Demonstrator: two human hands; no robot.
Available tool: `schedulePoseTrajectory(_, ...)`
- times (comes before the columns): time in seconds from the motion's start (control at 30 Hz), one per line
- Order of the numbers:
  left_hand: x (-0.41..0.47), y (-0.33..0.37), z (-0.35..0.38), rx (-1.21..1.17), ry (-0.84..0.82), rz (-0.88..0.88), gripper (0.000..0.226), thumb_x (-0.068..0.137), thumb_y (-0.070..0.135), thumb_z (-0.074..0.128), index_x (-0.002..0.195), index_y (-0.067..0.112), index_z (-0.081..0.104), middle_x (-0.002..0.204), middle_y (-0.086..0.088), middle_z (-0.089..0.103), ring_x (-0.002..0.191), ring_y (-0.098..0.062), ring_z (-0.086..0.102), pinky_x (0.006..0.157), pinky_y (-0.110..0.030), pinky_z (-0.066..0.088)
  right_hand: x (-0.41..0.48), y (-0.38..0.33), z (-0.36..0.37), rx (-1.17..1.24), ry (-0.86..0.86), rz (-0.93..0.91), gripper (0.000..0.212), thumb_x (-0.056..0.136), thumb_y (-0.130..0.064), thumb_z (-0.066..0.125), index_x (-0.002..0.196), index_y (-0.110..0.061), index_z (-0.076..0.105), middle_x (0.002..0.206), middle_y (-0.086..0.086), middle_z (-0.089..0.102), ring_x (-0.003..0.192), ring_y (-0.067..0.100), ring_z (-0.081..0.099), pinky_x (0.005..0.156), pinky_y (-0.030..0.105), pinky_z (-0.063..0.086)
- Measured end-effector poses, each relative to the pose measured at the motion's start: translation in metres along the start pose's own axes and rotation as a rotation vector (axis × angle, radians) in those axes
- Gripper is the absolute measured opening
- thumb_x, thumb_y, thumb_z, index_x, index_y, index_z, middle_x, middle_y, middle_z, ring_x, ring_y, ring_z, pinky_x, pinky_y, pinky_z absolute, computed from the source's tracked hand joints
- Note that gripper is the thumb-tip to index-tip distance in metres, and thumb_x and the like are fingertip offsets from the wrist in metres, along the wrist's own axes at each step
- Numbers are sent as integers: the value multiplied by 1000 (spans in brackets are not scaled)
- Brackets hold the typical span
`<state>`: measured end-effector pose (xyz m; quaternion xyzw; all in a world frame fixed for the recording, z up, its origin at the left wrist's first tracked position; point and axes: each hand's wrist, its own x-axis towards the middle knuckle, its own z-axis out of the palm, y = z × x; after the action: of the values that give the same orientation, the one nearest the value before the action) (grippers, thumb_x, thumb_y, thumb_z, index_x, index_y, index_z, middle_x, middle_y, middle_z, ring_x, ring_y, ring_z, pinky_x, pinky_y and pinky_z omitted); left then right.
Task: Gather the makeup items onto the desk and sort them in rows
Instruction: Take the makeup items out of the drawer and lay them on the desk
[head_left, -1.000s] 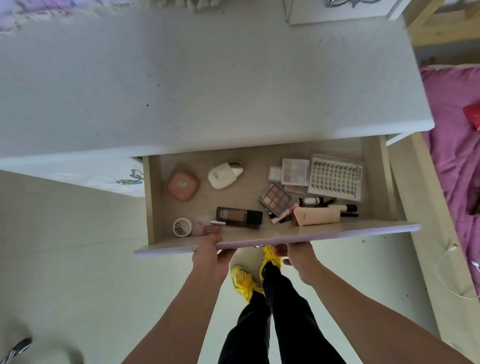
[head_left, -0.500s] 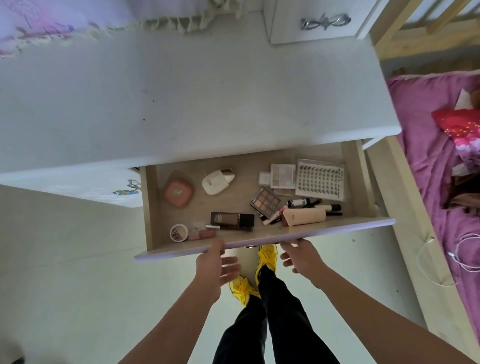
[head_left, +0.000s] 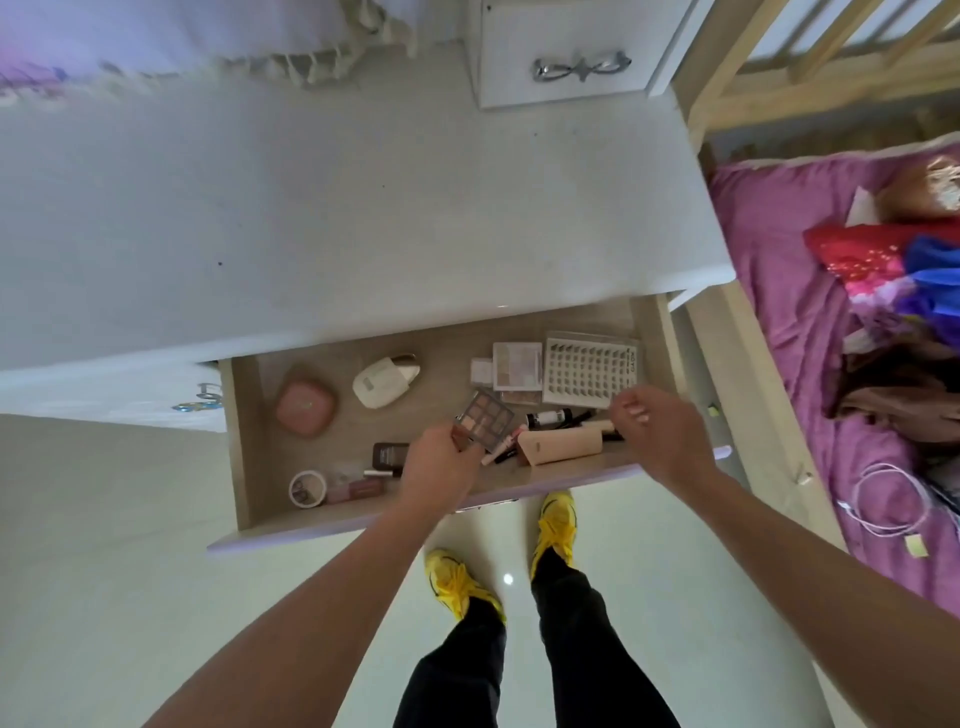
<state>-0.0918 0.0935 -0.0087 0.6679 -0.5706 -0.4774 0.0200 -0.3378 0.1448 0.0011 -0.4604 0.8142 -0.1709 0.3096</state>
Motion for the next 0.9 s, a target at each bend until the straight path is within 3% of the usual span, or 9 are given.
schedulePoseTrajectory(0.07,19,1,15,65,25,-5,20,90,29,60,102,13,57,99,-5,63,85,-24,61,69,-32,45,26,8,2,-126,-42,-20,15,91,-24,63,103,-18,68,99,-1,72,83,14,63,66,21,42)
schedulePoseTrajectory(0.2,50,-1,39,177,31,-46,45,89,30,60,128,11,45,126,-12,49,109,-31,55,84,-39,47,68,19,10,-448,-171,-112,50,88,-32,65,135,-20,50,133,9,54,120,29,50,88,39,47)
schedulePoseTrajectory(0.37,76,4,58,239,47,-101,54,85,26,67,132,13,43,131,-13,47,119,-33,49,91,-44,48,113,26,22,-576,-386,-180,93,75,-45,76,150,-27,24,154,8,26,140,33,28,106,51,37)
schedulePoseTrajectory(0.47,79,9,66,280,97,-103,51,84,20,66,130,13,46,129,-12,51,118,-31,49,91,-44,49,128,30,27,-654,-432,-219,105,70,-49,79,153,-31,16,157,6,19,144,32,20,109,53,32)
schedulePoseTrajectory(0.57,75,11,70,309,143,-112,43,85,16,62,127,12,49,125,-12,55,115,-31,49,88,-42,49,131,32,27,-737,-373,-265,105,71,-51,78,153,-30,16,151,10,33,136,34,34,106,49,34)
schedulePoseTrajectory(0.67,70,13,70,338,189,-115,41,86,26,62,123,12,53,121,-12,57,113,-32,48,85,-41,46,127,34,26,-787,-369,-263,99,72,-55,76,150,-29,23,141,13,43,127,34,42,100,44,37)
schedulePoseTrajectory(0.77,67,15,71,339,230,-96,33,86,24,59,118,14,59,117,-9,60,110,-30,49,84,-41,46,123,35,21,-697,-388,-262,82,74,-51,76,141,-25,38,133,11,45,122,31,45,94,40,42)
schedulePoseTrajectory(0.9,56,14,69,265,251,-64,21,88,19,59,107,12,65,108,-7,62,102,-27,52,80,-39,46,115,31,14,-538,-389,-279,56,85,-41,68,133,-25,44,127,3,56,106,24,61,75,33,49)
